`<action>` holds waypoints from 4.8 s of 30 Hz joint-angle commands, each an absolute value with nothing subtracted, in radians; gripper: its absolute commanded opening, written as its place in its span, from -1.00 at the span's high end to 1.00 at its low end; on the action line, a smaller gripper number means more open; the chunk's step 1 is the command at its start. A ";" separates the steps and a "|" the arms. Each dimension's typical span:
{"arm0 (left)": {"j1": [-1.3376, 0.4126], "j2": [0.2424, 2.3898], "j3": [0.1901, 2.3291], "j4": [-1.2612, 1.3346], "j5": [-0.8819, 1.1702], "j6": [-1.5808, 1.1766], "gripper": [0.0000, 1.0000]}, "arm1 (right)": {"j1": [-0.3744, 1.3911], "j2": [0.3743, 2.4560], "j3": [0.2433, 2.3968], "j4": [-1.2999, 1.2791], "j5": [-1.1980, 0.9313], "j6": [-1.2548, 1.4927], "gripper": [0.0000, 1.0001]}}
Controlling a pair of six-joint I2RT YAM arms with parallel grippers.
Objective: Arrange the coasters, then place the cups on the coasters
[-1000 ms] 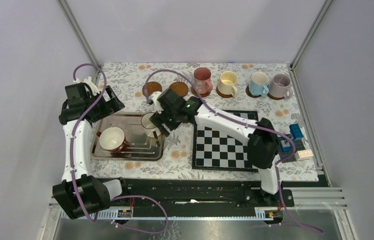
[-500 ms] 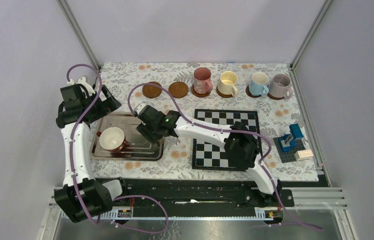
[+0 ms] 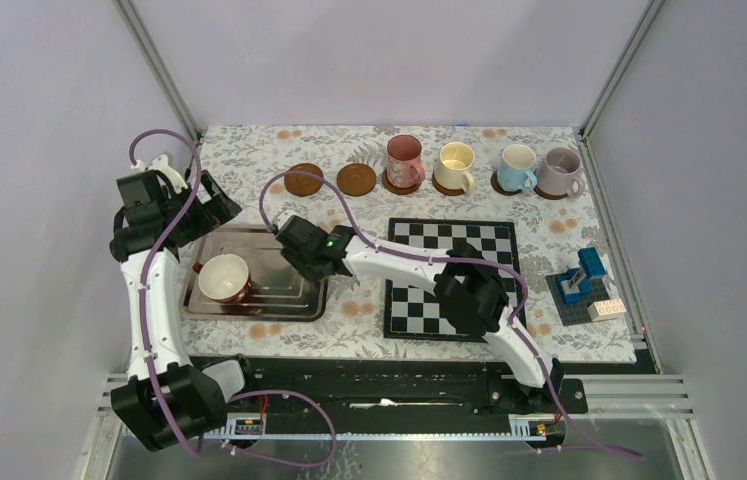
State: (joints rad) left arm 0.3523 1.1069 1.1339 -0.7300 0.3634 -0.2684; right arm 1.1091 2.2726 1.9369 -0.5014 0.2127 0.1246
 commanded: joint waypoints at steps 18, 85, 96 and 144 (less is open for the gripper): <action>0.372 1.062 1.094 -0.655 0.406 -0.288 -0.98 | 1.043 2.195 1.819 -0.336 0.151 0.005 0.20; 0.400 1.040 1.048 -0.632 0.455 -0.296 -0.98 | 0.639 2.380 2.191 -0.214 0.021 -0.066 1.00; 0.409 1.037 1.043 -0.629 0.467 -0.298 -0.98 | 0.630 2.459 2.295 -0.283 0.029 -0.068 1.00; 0.429 1.024 1.026 -0.618 0.492 -0.297 -0.98 | 0.606 2.530 2.398 -0.394 -0.028 -0.066 0.19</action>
State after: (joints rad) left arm 0.4229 1.0485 1.0351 -0.6773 0.4679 -0.2935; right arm 0.6083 2.5435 2.3512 -0.4129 -0.0174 -0.0635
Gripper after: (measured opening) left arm 0.989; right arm 0.388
